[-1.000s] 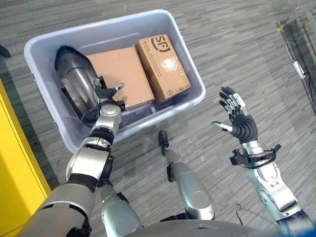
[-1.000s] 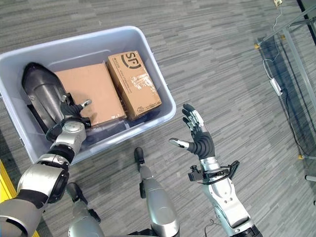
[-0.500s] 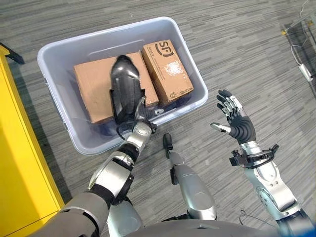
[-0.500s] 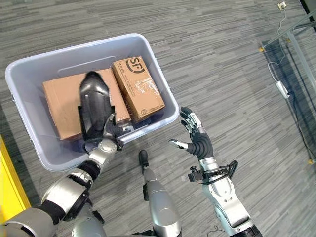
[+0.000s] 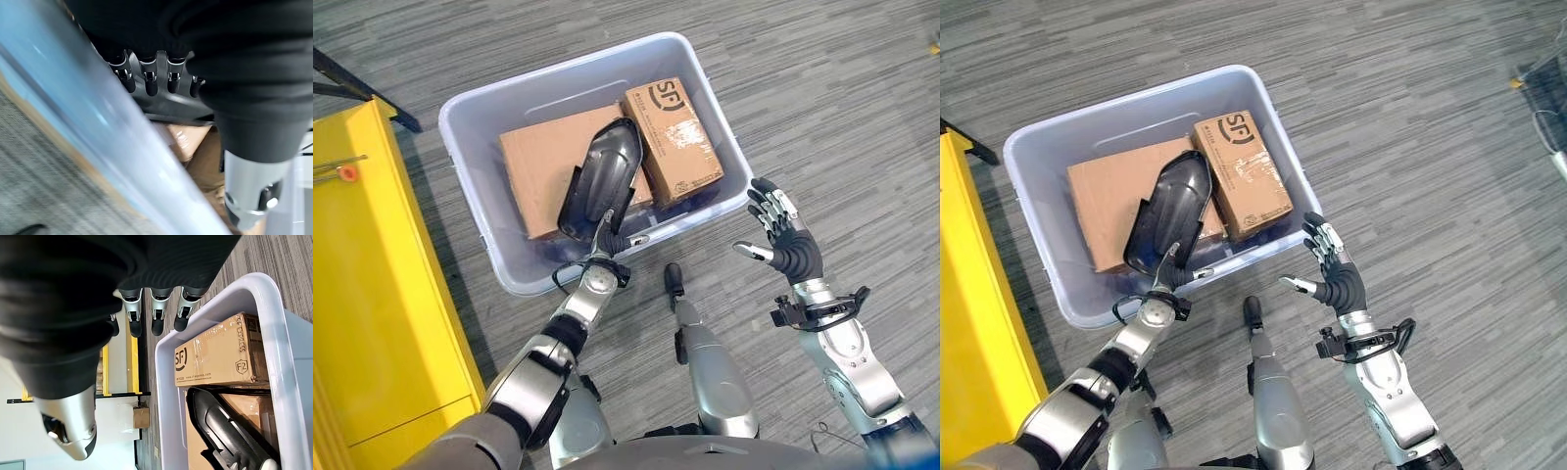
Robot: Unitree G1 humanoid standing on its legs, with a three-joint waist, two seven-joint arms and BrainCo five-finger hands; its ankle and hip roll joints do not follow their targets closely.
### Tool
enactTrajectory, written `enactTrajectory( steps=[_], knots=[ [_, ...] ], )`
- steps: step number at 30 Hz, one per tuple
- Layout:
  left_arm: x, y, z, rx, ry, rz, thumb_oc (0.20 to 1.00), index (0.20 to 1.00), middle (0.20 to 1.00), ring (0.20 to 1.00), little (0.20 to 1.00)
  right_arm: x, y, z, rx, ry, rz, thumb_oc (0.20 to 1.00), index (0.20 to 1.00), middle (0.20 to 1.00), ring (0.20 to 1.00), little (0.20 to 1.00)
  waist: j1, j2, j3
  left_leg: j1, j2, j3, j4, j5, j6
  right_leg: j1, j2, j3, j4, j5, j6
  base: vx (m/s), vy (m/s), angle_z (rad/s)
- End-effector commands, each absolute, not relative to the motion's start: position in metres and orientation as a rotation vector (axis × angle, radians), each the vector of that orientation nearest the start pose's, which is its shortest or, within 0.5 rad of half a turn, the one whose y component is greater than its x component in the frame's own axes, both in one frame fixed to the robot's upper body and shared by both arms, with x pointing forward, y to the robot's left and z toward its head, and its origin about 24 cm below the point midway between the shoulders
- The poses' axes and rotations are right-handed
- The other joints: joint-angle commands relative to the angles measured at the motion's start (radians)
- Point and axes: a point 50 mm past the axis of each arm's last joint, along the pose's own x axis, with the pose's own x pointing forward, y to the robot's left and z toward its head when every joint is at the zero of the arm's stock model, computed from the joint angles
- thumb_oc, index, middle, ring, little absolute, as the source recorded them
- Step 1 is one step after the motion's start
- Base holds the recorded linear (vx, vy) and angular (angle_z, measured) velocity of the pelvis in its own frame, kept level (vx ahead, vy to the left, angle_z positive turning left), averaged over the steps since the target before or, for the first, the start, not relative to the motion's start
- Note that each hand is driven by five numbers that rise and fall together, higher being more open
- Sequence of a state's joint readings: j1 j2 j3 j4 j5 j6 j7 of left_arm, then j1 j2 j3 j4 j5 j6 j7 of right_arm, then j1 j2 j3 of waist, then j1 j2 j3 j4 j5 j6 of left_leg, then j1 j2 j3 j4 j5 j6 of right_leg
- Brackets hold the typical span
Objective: Move parts from the plastic box to the shelf.
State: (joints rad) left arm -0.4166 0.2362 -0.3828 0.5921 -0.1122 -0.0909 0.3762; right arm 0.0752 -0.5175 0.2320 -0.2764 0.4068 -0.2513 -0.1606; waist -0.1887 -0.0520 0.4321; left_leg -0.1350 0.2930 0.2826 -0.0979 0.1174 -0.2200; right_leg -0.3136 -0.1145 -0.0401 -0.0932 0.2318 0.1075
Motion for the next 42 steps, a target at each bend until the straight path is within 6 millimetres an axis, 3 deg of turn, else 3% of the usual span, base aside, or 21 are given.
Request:
enactTrajectory(
  steps=[1, 3, 6, 8, 13, 26, 32, 42],
  knots=[
    [0.316, 0.157, 0.07, 0.184, -0.16, 0.031, 1.0, 1.0, 1.0, 1.0, 1.0, 0.229, -0.189, 0.136, -0.019, -0.492, 0.06, 1.0, 1.0, 1.0, 1.0, 1.0, 0.003, -0.039, 0.003, 0.002, 0.019, 0.003, 0.04, 0.007, 0.022, 0.031, -0.133, -0.004, 0.076, -0.102, 0.1, 0.01, 0.021, 0.11],
    [0.3, 0.168, 0.097, 0.13, -0.296, 0.007, 1.0, 1.0, 1.0, 1.0, 1.0, 0.227, -0.196, 0.136, -0.03, -0.498, 0.028, 1.0, 1.0, 1.0, 1.0, 1.0, 0.012, -0.032, -0.007, -0.002, 0.018, 0.001, 0.039, 0.006, 0.024, 0.034, -0.135, -0.007, 0.068, -0.099, 0.102, 0.01, 0.019, 0.06],
    [0.292, 0.174, 0.113, 0.117, -0.374, 0.011, 1.0, 1.0, 1.0, 1.0, 1.0, 0.226, -0.199, 0.137, -0.036, -0.506, 0.014, 1.0, 1.0, 1.0, 1.0, 1.0, 0.018, -0.029, -0.013, -0.001, 0.017, 0.001, 0.039, 0.004, 0.024, 0.035, -0.136, -0.008, 0.066, -0.099, 0.103, 0.01, 0.007, 0.05],
    [0.286, 0.178, 0.134, 0.121, -0.484, 0.04, 1.0, 1.0, 1.0, 1.0, 1.0, 0.225, -0.2, 0.138, -0.039, -0.516, 0.011, 1.0, 1.0, 1.0, 1.0, 1.0, 0.024, -0.027, -0.018, 0.003, 0.014, 0.002, 0.041, -0.004, 0.024, 0.04, -0.136, -0.007, 0.065, -0.104, 0.105, 0.0, 0.005, 0.04],
    [0.287, 0.182, 0.147, 0.242, -0.568, 0.124, 1.0, 1.0, 1.0, 1.0, 1.0, 0.225, -0.199, 0.14, -0.038, -0.531, 0.014, 1.0, 1.0, 1.0, 1.0, 1.0, 0.027, -0.032, -0.022, -0.011, 0.013, 0.0, 0.047, -0.004, 0.023, 0.032, -0.138, -0.008, 0.066, -0.102, 0.105, -0.01, -0.001, -0.02],
    [0.324, 0.185, 0.14, 0.528, -0.519, 0.322, 1.0, 1.0, 1.0, 1.0, 1.0, 0.232, -0.193, 0.142, -0.009, -0.542, 0.027, 1.0, 1.0, 1.0, 1.0, 1.0, 0.008, -0.051, -0.009, -0.022, 0.023, 0.009, 0.049, 0.005, 0.02, 0.004, -0.129, 0.008, 0.078, -0.102, 0.103, 0.0, 0.001, 0.0],
    [0.343, 0.2, 0.117, 0.536, -0.34, 0.423, 1.0, 1.0, 1.0, 1.0, 1.0, 0.233, -0.189, 0.141, -0.005, -0.531, 0.042, 1.0, 1.0, 1.0, 1.0, 1.0, -0.009, -0.056, -0.002, -0.018, 0.027, 0.022, 0.055, 0.008, 0.018, -0.011, -0.119, 0.022, 0.09, -0.107, 0.1, 0.0, 0.003, -0.11],
    [0.355, 0.208, 0.081, 0.559, -0.112, 0.442, 1.0, 1.0, 1.0, 1.0, 1.0, 0.229, -0.184, 0.141, 0.005, -0.527, 0.093, 1.0, 1.0, 1.0, 1.0, 1.0, -0.031, -0.055, -0.004, -0.014, 0.029, 0.032, 0.06, 0.009, 0.018, -0.026, -0.115, 0.032, 0.101, -0.107, 0.095, 0.0, 0.0, -0.03]
  ],
)
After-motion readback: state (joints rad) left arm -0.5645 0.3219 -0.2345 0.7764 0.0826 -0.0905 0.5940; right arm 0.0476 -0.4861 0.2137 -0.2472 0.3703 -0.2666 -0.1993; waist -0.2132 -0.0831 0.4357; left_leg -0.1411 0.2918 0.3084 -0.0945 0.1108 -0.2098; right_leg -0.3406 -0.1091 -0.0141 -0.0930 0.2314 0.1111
